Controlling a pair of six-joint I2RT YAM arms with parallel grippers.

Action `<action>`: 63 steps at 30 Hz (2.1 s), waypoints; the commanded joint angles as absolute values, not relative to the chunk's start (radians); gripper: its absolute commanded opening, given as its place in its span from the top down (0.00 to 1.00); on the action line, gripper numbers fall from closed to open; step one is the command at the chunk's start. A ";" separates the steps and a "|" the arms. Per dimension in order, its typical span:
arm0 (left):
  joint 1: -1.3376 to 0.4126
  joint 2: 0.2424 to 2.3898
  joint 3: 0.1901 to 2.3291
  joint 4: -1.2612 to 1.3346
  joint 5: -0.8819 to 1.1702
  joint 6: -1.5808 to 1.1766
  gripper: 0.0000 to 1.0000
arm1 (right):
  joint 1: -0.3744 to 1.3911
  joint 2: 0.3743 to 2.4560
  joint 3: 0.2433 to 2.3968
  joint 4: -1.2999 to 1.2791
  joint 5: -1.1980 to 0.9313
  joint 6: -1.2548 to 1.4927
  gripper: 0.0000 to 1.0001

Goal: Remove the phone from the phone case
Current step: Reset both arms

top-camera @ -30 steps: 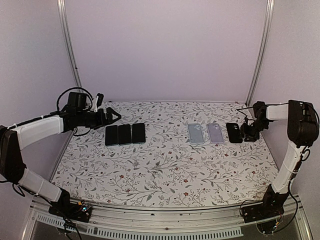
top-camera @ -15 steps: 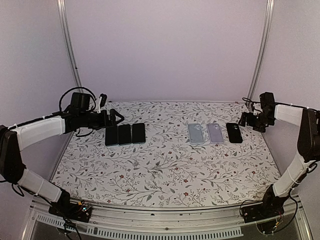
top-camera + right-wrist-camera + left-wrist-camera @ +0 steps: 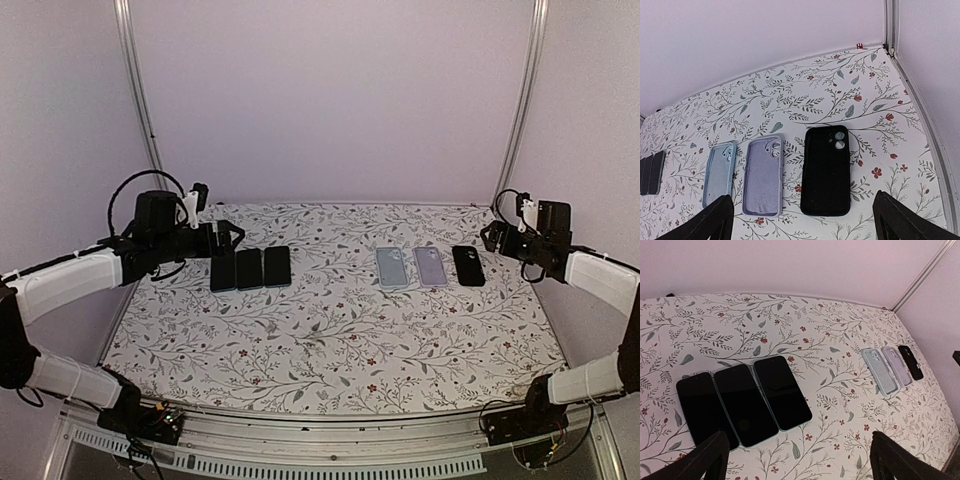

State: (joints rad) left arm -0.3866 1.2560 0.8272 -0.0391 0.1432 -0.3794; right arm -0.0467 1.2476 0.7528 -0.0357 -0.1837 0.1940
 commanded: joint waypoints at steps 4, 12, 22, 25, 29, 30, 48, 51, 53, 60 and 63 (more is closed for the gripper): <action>-0.397 1.170 0.674 0.206 -0.103 -0.303 0.01 | -0.041 1.139 0.578 0.334 -0.097 0.177 0.01; -0.397 1.197 0.606 0.263 -0.343 -0.255 0.01 | -0.042 1.140 0.397 0.654 0.055 0.093 0.01; -0.397 1.232 0.541 0.388 -0.517 -0.247 0.01 | -0.042 1.360 0.260 1.085 0.090 0.057 0.01; -0.393 1.261 0.516 0.450 -0.591 -0.211 0.01 | -0.042 1.386 0.236 1.184 0.042 0.037 0.01; -0.362 1.299 0.511 0.489 -0.646 -0.165 0.01 | -0.042 1.510 0.181 1.399 0.019 0.026 0.01; -0.355 1.298 0.505 0.508 -0.646 -0.144 0.01 | -0.041 1.533 0.168 1.450 -0.015 0.016 0.01; -0.183 1.441 0.306 1.085 -0.572 0.057 0.01 | -0.041 1.545 0.259 1.271 -0.038 0.012 0.01; -0.175 1.451 0.302 1.111 -0.519 0.065 0.01 | -0.041 1.545 0.259 1.271 -0.038 0.011 0.01; -0.169 1.458 0.293 1.142 -0.493 0.067 0.01 | -0.041 1.545 0.259 1.272 -0.038 0.011 0.01; -0.130 1.528 0.254 1.299 -0.400 0.075 0.01 | -0.041 1.545 0.259 1.270 -0.038 0.011 0.01; -0.080 1.521 0.242 1.279 -0.320 0.020 0.01 | -0.041 1.546 0.259 1.271 -0.038 0.011 0.01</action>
